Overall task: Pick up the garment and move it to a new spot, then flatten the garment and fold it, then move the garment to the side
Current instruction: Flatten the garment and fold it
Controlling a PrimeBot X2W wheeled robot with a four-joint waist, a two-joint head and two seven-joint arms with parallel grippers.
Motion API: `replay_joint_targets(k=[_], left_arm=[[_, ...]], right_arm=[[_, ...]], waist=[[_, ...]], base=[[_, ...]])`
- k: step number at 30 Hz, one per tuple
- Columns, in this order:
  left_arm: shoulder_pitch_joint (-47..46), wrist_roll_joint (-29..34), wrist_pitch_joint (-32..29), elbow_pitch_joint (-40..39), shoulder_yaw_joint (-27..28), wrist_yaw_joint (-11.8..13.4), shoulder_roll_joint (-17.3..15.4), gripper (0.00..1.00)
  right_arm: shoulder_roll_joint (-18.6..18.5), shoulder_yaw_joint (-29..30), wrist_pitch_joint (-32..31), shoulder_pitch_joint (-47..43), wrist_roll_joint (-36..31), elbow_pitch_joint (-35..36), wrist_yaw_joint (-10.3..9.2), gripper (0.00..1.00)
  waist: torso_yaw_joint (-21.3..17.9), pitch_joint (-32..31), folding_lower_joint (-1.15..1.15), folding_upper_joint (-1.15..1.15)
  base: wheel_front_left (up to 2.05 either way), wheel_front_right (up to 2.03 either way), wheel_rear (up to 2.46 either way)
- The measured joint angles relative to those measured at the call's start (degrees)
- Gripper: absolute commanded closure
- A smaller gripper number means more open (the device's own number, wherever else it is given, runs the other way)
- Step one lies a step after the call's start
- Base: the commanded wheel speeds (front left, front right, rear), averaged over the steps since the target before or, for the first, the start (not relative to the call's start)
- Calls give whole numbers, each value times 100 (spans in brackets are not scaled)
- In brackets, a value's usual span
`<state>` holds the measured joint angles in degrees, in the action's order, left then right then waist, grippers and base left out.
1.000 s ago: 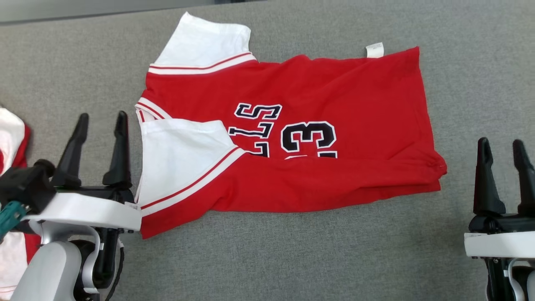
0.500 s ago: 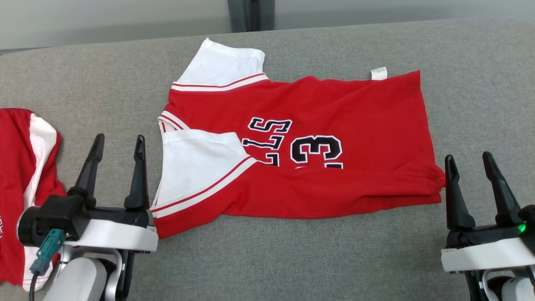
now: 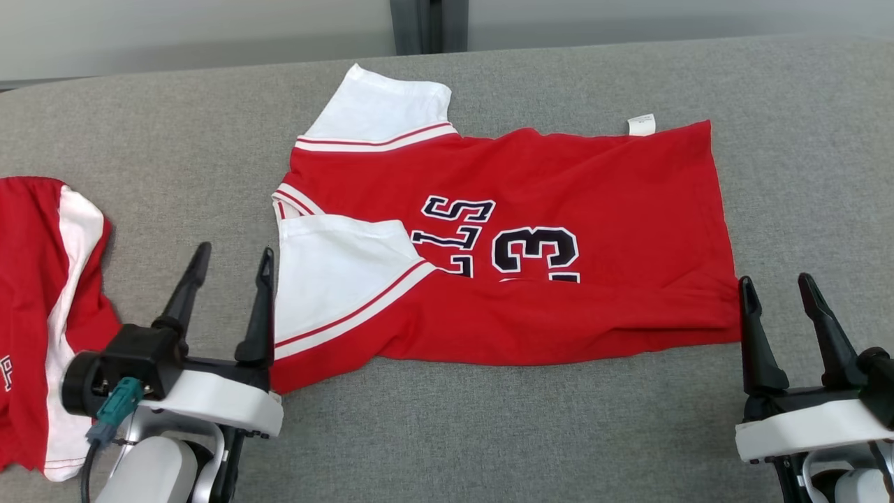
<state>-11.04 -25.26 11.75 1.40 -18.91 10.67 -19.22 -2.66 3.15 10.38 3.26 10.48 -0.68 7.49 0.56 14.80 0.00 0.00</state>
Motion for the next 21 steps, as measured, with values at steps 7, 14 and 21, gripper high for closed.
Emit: replay_joint_targets(k=[7, 14, 21], left_arm=[[-1, -218, -534, 509, -223, -69, 127, 0], [-34, -435, -889, 860, -302, -111, 221, 0], [-77, -692, -1371, 887, -278, -52, 260, 0]], right_arm=[[-2, 149, -125, 96, 79, -533, 0, 0], [2, 188, -155, 188, 213, -1051, 0, 0], [-3, 59, -255, 364, 330, -1437, 0, 0]], waist=[[-14, 251, 0, 0], [-15, 591, 0, 0], [-39, 783, 0, 0]], base=[[0, 0, 0], [0, 0, 0], [0, 0, 0]])
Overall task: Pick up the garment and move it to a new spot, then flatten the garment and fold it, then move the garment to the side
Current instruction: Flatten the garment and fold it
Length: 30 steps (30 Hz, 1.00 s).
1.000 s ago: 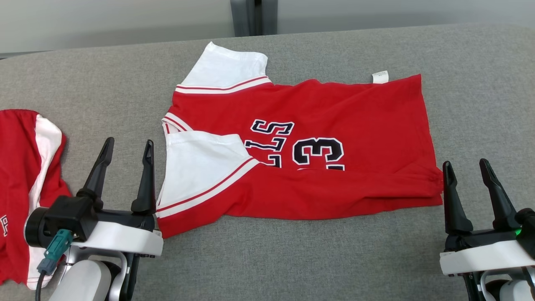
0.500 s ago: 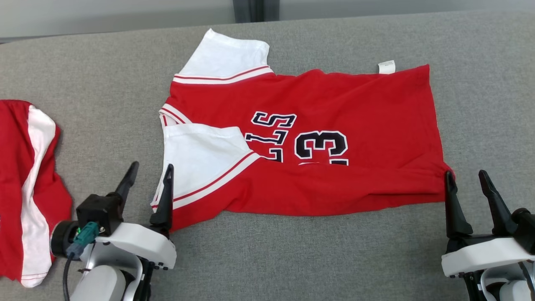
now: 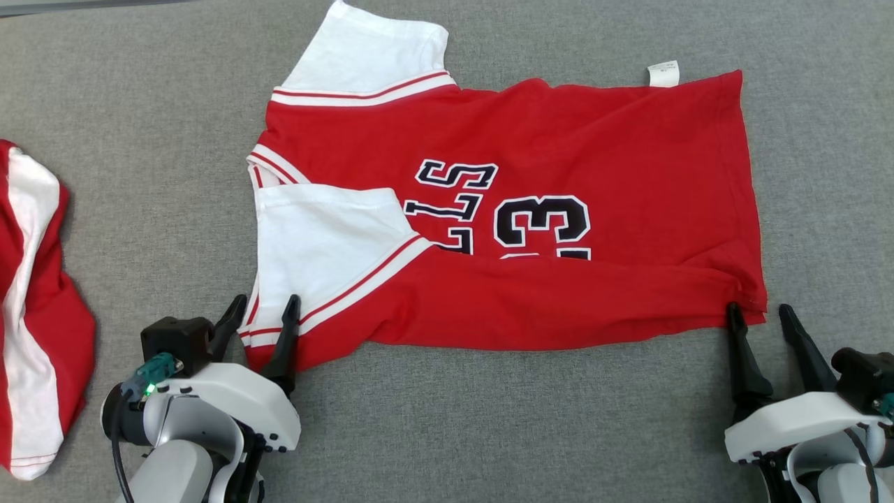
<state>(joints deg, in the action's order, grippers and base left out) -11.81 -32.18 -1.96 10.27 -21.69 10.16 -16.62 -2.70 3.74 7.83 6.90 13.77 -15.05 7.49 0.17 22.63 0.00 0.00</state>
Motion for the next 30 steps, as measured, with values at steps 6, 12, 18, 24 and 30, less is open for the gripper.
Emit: replay_joint_targets(k=[6, 12, 18, 24, 30], left_arm=[[-23, -330, -342, -120, 47, -52, 43, 100], [202, -476, -454, -342, 55, -100, 0, 100], [825, -582, -575, -1055, 138, 66, -204, 100], [1507, -631, -735, -1798, 179, 364, -318, 100], [1906, -740, -900, -2058, 21, 499, -246, 100]], right_arm=[[-19, -174, -137, 137, 250, -138, 0, 100], [7, -208, -285, 52, 409, -65, 2, 100], [-126, -89, -656, -415, 486, 389, 2, 100], [-294, 110, -1158, -983, 633, 916, 2, 100], [-297, 280, -1506, -1290, 717, 1207, 1, 100]], waist=[[-42, 20, 0, 0], [-73, -134, 0, 0], [-81, -362, 0, 0], [47, -530, 0, 0], [209, -576, 0, 0]], base=[[0, 0, 0], [0, 0, 0], [0, 0, 0], [0, 0, 0], [0, 0, 0]])
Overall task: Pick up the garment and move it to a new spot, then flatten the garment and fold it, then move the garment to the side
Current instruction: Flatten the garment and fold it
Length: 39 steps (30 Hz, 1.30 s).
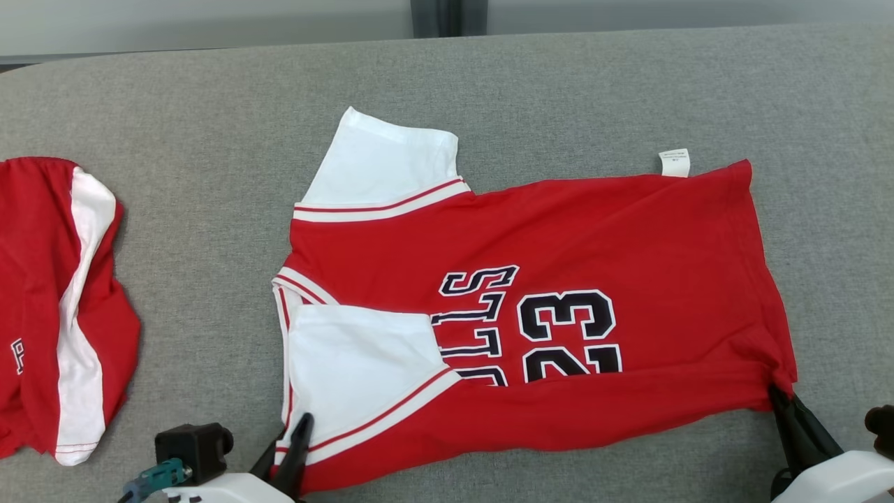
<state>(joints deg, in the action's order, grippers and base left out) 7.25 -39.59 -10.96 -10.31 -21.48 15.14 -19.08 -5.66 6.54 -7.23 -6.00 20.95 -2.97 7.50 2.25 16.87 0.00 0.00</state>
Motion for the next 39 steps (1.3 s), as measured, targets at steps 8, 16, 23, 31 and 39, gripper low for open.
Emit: replay_joint_targets(k=[8, 16, 23, 31, 39], left_arm=[[-374, 80, 597, 363, 87, -104, 233, 0], [-1101, 664, 1351, 358, 302, -102, 133, 0], [-1494, 1222, 1545, 187, 334, 156, -29, 0], [-1625, 1418, 1552, 155, 372, 308, -127, 0], [-1800, 1271, 1493, 155, 321, 202, -66, 0]], right_arm=[[175, 215, 374, 85, 174, 331, -1, 0], [223, 146, 1506, 474, -467, 1101, -1, 0], [258, -166, 1490, 593, -950, 1225, -1, 0], [282, -292, 1434, 599, -1060, 1189, -1, 0], [292, -377, 1432, 676, -982, 1187, -1, 0]], waist=[[7, -20, 0, 0], [-185, -115, 0, 0], [-213, -194, 0, 0], [-174, -199, 0, 0], [-226, -100, 0, 0]], base=[[0, 0, 0], [0, 0, 0], [0, 0, 0], [0, 0, 0], [0, 0, 0]])
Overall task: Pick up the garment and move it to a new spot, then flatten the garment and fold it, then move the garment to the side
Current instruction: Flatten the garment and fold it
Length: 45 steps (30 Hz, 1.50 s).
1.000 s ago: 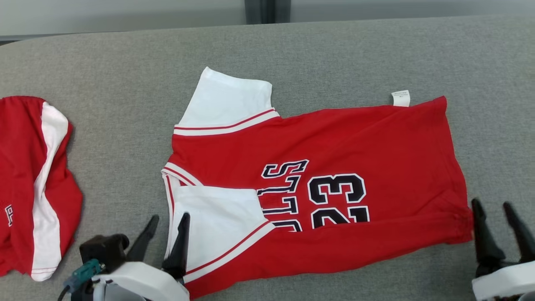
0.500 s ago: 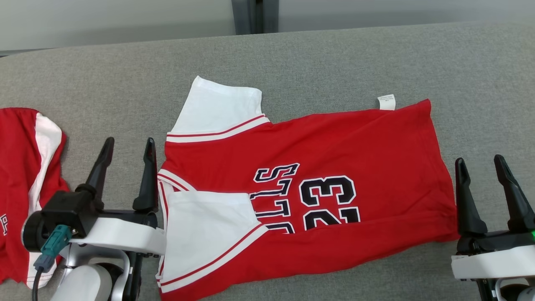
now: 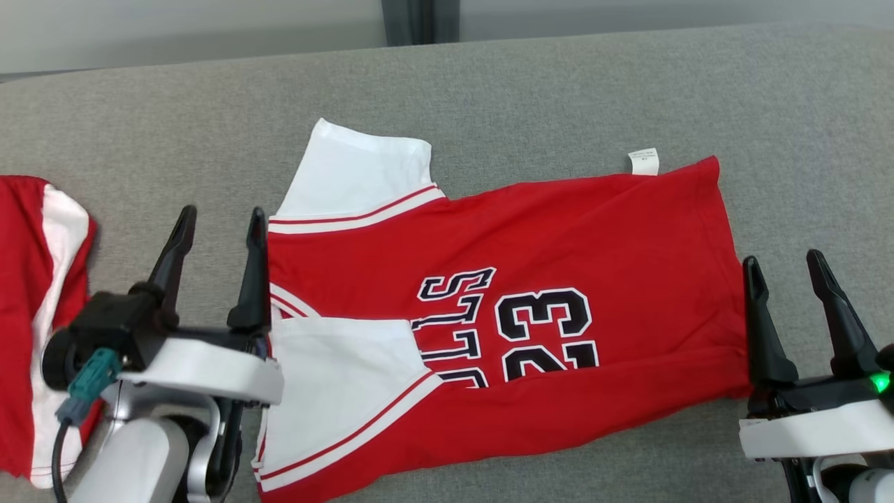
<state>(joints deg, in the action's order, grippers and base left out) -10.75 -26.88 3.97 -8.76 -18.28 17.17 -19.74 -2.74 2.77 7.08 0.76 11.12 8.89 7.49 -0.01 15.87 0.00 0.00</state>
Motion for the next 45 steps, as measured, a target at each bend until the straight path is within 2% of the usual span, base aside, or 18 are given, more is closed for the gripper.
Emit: replay_joint_targets(k=[5, 8, 13, 17, 20, 24, 31, 32, 33, 34, 38, 42, 45], left_arm=[[-800, -70, -321, 325, -179, -410, -78, 0], [-1630, -257, -876, 872, -267, -823, -164, 0], [-2599, -503, -1766, 1483, -222, -1211, -534, 0], [-3036, -721, -2398, 2041, -164, -1508, -876, 0], [-3188, -875, -2654, 2387, -97, -1705, -1105, 0], [-3214, -1015, -2798, 2735, -74, -1925, -1254, 0], [-3439, -1089, -2762, 3160, -68, -2063, -1323, 0], [-3452, -1098, -2754, 3175, -74, -2064, -1311, 48], [-3461, -1096, -2740, 3182, -82, -2067, -1302, 86], [-3474, -1095, -2739, 3183, -94, -2070, -1285, 100], [-3547, -1045, -2714, 3143, -223, -2071, -1154, 100], [-3687, -1002, -2687, 3081, -385, -2114, -938, 100], [-3821, -957, -2633, 3042, -541, -2143, -728, 100]], right_arm=[[2, -154, -8, 197, 2, -37, 0, 0], [0, -428, 32, 363, 131, -200, 0, 0], [4, -709, 194, 616, 149, -431, 0, 0], [-2, -783, 377, 766, 256, -617, 0, 0], [-1, -844, 517, 851, 369, -771, 0, 0], [0, -898, 643, 934, 503, -957, 0, 0], [3, -906, 736, 1124, 571, -1139, 0, 0], [5, -882, 754, 1171, 615, -1156, 0, 0], [4, -843, 758, 1243, 670, -1162, 0, 0], [5, -784, 758, 1339, 681, -1174, 0, 0], [-218, -537, 740, 1984, 892, -1341, 1, 0], [-750, -482, 475, 2770, 1334, -1781, -2, 0], [-1174, -733, 83, 3366, 1634, -2249, -2, 0]], waist=[[-143, 166, 0, 0], [-399, 318, 0, 0], [-787, 628, 0, 0], [-1081, 934, 0, 0], [-1277, 1157, 0, 0], [-1466, 1426, 0, 0], [-1590, 1664, 0, 0], [-1582, 1671, 0, 0], [-1571, 1674, 0, 0], [-1559, 1676, 0, 0], [-1449, 1680, 0, 0], [-1227, 1711, 0, 0], [-1014, 1751, 0, 0]], base=[[0, 0, 0], [0, 0, 0], [0, 0, 0], [0, 0, 0], [0, 0, 0], [0, 0, 0], [0, 0, 0], [0, 0, 0], [0, 0, 0], [0, 0, 0], [0, 0, 0], [0, 0, 0], [0, 0, 0]])
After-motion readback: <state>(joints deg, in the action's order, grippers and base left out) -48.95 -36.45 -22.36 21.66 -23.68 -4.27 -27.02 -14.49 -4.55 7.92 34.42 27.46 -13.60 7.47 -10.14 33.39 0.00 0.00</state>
